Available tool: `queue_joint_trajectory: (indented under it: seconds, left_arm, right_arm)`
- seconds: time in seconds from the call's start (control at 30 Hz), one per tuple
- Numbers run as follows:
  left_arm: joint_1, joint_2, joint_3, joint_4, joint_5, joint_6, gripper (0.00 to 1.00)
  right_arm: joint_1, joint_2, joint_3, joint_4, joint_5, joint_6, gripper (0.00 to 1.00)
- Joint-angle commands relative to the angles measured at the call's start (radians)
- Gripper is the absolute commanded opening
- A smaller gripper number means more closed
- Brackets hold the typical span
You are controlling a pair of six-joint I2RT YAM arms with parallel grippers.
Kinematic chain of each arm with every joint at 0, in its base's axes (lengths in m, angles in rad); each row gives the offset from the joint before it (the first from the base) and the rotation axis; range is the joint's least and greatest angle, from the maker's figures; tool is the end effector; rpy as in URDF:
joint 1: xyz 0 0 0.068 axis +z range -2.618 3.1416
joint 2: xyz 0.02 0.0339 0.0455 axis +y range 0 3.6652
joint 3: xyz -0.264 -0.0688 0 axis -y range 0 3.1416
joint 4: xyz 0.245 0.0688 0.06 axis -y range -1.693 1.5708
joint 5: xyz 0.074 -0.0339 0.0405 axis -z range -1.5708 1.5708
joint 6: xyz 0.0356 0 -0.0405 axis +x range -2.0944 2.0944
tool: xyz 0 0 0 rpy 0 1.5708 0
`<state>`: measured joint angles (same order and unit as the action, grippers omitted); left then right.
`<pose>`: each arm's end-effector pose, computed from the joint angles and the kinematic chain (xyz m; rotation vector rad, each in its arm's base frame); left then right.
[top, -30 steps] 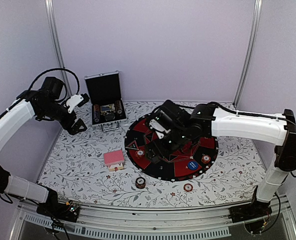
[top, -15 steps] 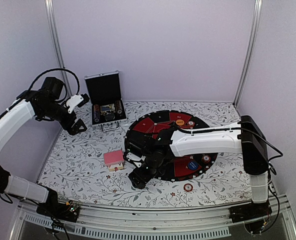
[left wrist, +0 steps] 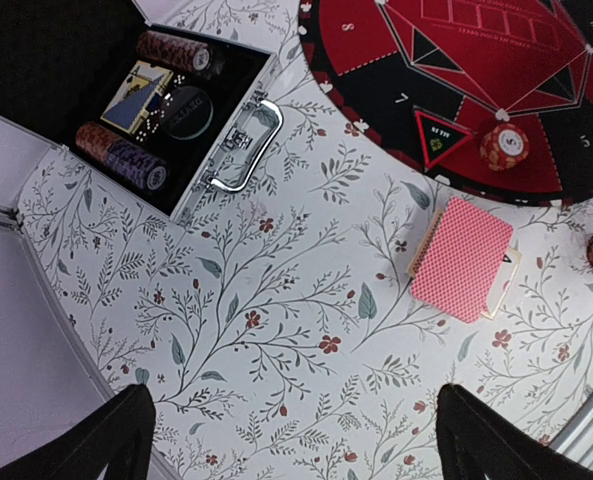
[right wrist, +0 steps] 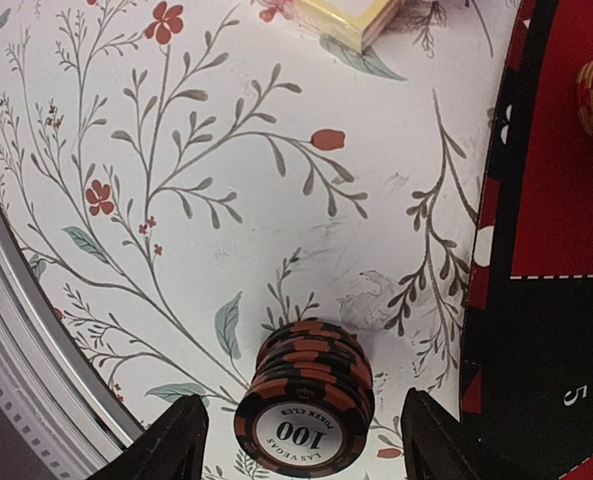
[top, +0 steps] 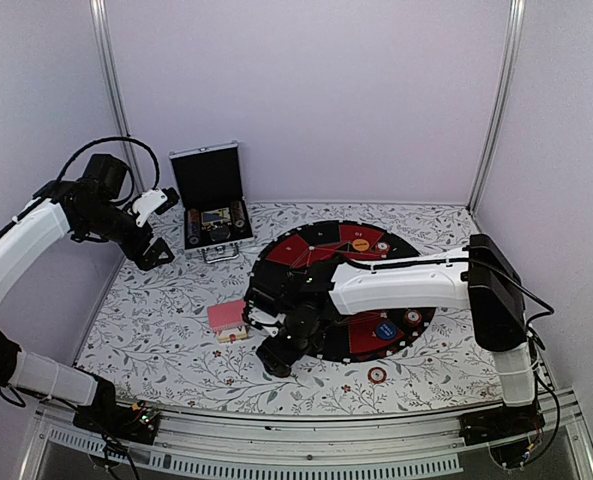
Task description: Distribute texas hold em gaming equipment
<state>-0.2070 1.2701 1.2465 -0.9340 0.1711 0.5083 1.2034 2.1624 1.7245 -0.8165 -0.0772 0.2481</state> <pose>0.2443 -0.0575 0.3306 0.9423 2.3269 -0.0935 0.1586 0.4197 0.1790 -1.3629 2.5937 0.3948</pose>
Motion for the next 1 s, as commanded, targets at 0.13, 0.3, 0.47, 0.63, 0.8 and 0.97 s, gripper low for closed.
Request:
queue_joint_trajectory:
  seconds: [0.13, 0.3, 0.47, 0.63, 0.8, 0.97]
  left_arm:
    - [-0.010, 0.003, 0.005, -0.012, 0.006, 0.004, 1.00]
    - [-0.011, 0.000, 0.005, -0.012, 0.003, 0.006, 1.00]
    - [-0.011, 0.000, 0.007, -0.013, -0.002, 0.008, 1.00]
    - [-0.011, 0.001, 0.011, -0.012, -0.004, 0.009, 1.00]
    - [-0.010, 0.003, 0.013, -0.012, -0.005, 0.010, 1.00]
    - [-0.010, 0.004, 0.013, -0.012, -0.005, 0.009, 1.00]
  right_arm:
    - [0.008, 0.032, 0.038, -0.023, 0.053, -0.007, 0.65]
    - [0.009, 0.032, 0.041, -0.021, 0.062, -0.005, 0.60]
    - [0.009, 0.037, 0.043, -0.021, 0.058, -0.006, 0.58]
    - [0.009, 0.044, 0.044, -0.024, 0.053, -0.008, 0.58]
    - [0.011, 0.048, 0.044, -0.025, 0.047, -0.009, 0.57]
    - [0.012, 0.049, 0.044, -0.023, 0.045, -0.009, 0.52]
